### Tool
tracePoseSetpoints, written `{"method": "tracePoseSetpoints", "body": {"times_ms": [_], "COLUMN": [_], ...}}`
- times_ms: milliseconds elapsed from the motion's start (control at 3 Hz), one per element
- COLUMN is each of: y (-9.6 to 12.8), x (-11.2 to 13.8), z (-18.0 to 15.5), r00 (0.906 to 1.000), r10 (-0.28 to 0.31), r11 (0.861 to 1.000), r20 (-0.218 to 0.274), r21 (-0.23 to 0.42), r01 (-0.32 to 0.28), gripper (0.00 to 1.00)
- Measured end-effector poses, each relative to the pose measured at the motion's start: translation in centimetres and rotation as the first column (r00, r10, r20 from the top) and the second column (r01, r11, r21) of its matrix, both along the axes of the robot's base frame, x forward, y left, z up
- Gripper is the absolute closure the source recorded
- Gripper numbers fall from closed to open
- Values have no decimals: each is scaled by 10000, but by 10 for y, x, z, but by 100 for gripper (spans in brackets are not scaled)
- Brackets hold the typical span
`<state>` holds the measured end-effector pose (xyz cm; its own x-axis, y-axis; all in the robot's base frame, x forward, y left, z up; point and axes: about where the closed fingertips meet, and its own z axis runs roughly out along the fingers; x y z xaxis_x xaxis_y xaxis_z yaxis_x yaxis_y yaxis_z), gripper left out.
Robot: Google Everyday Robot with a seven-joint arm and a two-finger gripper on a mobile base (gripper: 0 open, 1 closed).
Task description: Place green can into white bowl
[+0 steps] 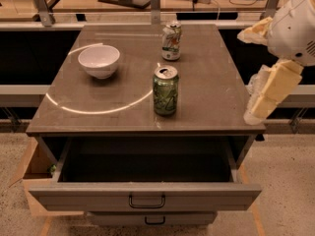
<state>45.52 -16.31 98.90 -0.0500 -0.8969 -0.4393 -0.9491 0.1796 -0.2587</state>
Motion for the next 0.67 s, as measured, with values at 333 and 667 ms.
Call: {"method": "tracePoseSetpoints", "body": {"times_ms": [333, 667], "y": [46, 83], "x": [15, 40], "z": [2, -13], "r00": [9944, 9896], "r10": [977, 1360], "r11": [9870, 9672], "r20": [401, 467], "r21": [1244, 2101], "r01": [-1020, -1429], "gripper": [0, 0]}}
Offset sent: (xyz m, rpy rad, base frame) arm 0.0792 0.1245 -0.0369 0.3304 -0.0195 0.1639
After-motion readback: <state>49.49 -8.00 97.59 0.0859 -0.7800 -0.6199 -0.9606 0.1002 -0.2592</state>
